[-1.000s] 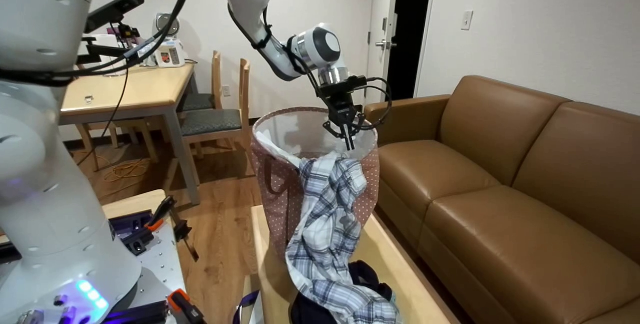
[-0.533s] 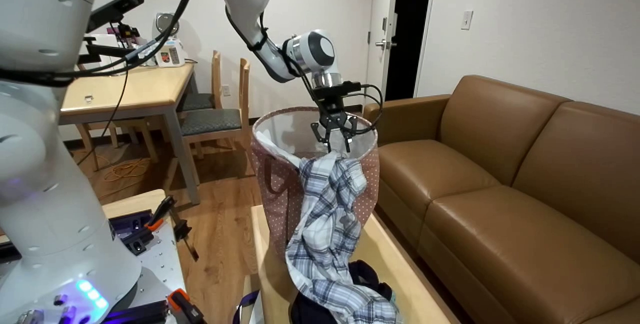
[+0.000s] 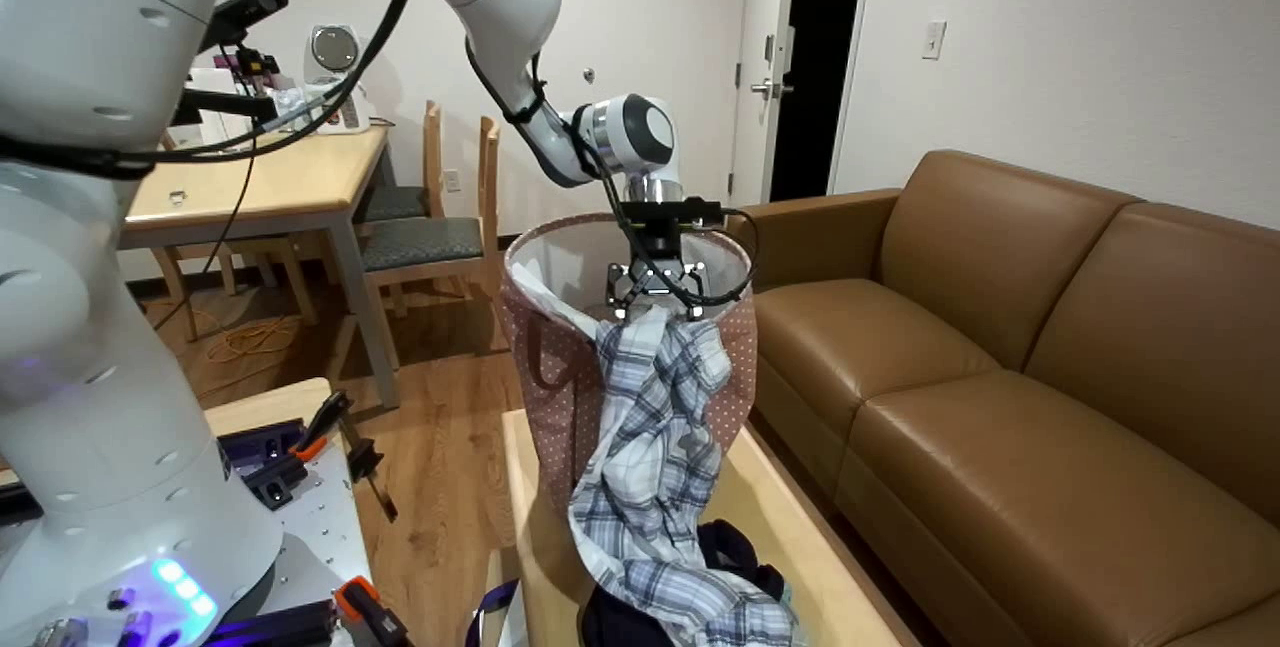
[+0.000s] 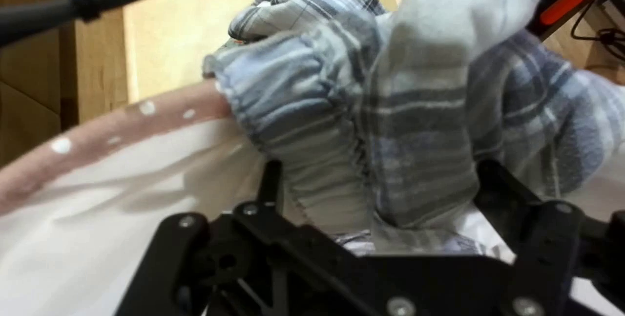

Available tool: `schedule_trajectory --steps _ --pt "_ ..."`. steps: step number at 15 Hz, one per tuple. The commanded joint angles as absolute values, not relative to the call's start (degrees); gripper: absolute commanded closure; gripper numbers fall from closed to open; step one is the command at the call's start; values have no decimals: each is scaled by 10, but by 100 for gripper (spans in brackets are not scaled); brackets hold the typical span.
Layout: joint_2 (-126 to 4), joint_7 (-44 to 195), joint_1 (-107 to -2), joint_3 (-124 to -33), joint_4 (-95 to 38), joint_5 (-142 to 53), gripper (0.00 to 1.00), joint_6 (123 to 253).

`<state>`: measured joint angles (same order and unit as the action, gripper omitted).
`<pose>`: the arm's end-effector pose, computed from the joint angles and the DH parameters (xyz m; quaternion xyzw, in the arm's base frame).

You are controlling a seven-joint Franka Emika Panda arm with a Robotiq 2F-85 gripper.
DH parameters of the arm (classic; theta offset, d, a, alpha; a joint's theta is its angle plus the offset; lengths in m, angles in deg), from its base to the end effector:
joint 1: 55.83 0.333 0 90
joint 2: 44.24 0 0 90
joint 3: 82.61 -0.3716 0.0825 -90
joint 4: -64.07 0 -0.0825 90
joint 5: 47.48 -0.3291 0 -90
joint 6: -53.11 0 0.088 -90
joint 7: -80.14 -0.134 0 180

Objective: Remove the shirt from the laundry bag

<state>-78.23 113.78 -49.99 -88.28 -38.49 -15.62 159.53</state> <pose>0.5822 0.0566 0.2619 0.8099 0.4905 -0.2816 0.1552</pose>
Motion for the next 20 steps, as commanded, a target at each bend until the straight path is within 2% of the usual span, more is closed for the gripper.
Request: schedule_trajectory --steps 1,11,13,20 --pt "-808 1196 -507 -893 -358 -180 25 1564" --pt "-800 1224 -509 -891 -349 -205 90 1550" --pt "-793 1221 -508 -890 -348 -203 100 1555" --pt "-723 1224 -533 -895 -383 -237 99 1614"
